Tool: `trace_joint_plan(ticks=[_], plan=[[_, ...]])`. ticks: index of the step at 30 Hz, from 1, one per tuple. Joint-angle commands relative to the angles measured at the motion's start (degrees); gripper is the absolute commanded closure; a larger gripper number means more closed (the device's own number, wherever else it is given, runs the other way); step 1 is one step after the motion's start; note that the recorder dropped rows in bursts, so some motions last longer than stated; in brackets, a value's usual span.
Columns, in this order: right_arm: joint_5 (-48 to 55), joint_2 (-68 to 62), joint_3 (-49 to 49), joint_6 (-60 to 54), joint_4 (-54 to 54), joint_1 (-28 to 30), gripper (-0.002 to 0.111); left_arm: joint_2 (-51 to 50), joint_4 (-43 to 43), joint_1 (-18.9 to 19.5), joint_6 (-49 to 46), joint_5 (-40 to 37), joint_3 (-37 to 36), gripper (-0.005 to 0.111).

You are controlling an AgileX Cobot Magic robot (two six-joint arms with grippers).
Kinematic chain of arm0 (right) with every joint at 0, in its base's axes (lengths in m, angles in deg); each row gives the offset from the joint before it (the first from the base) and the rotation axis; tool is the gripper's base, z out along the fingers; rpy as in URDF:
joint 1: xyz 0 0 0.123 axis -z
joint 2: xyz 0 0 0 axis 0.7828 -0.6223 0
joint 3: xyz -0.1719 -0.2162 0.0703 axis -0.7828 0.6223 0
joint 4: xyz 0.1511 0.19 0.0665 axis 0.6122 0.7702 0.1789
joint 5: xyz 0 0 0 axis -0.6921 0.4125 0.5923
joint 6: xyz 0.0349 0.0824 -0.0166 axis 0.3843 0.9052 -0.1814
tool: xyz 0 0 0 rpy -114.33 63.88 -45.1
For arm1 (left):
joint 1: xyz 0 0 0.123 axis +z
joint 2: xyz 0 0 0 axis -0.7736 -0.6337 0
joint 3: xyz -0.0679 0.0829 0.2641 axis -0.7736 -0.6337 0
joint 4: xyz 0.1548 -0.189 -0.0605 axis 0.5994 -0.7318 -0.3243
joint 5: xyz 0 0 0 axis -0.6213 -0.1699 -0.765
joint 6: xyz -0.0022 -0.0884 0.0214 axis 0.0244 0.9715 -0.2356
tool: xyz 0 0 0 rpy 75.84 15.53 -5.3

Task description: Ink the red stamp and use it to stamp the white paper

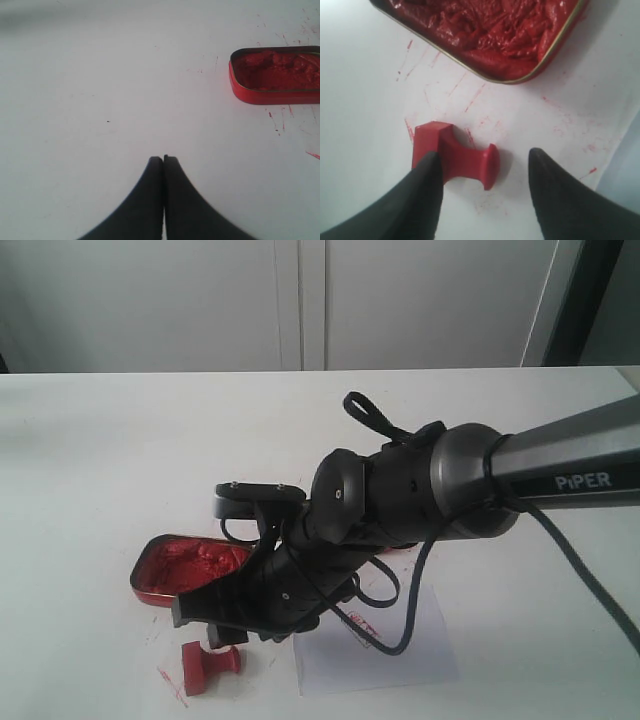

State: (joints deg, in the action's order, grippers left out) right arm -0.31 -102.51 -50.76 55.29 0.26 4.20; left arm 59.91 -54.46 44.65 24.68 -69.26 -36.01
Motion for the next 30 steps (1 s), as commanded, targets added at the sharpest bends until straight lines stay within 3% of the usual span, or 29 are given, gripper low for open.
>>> trace_joint_plan(ticks=[1, 8, 14, 20, 30], plan=[[1.13, 1.47, -0.02, 0.06, -2.41, -0.04, 0.061, 0.23, -0.23, 0.15, -0.03, 0.06, -0.22, 0.107], [4.34, 5.55, -0.22, 0.06, -8.55, -0.04, 0.064, 0.23, -0.23, 0.15, -0.03, 0.06, -0.22, 0.107], [8.78, 8.43, -0.22, 0.06, -17.87, -0.04, 0.087, 0.23, -0.23, 0.15, -0.03, 0.06, -0.22, 0.107], [10.19, 9.59, -0.22, 0.06, -19.47, -0.04, 0.108, 0.23, -0.23, 0.15, -0.03, 0.06, -0.22, 0.107], [10.17, 10.63, -0.22, 0.06, -19.74, -0.04, 0.108, 0.23, -0.23, 0.15, -0.03, 0.06, -0.22, 0.107]])
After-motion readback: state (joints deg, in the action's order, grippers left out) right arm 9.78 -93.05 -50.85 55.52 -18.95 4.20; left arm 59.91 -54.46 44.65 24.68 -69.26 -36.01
